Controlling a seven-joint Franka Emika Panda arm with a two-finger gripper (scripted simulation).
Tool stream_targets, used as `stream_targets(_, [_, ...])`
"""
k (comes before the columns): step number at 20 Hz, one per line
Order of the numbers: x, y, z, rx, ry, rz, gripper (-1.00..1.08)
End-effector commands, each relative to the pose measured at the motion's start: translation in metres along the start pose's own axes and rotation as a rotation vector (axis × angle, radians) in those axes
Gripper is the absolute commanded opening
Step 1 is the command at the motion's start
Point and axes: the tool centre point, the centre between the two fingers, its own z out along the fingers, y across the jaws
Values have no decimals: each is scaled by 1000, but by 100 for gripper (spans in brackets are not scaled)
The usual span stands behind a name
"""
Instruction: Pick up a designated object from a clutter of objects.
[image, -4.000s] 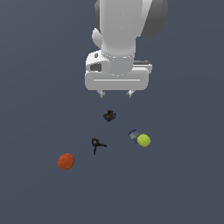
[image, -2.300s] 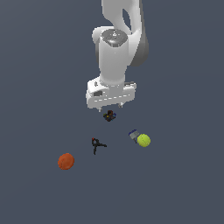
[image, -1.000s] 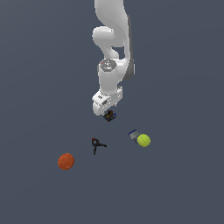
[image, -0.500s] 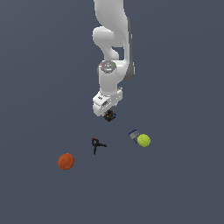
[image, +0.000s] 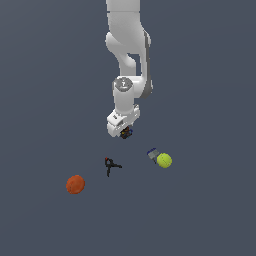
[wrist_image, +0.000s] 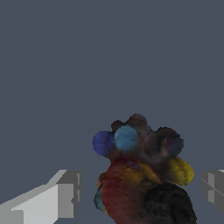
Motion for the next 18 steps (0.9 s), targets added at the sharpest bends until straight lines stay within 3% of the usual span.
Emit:
stream_targets(1, [0,0,7,-1,0,-1,100])
stream_targets(8, [1,1,11,-1,1,-1,100])
stream_targets(9, [1,1,11,-1,1,-1,-100])
stream_targets(18, [1,1,11,-1,1,-1,-100])
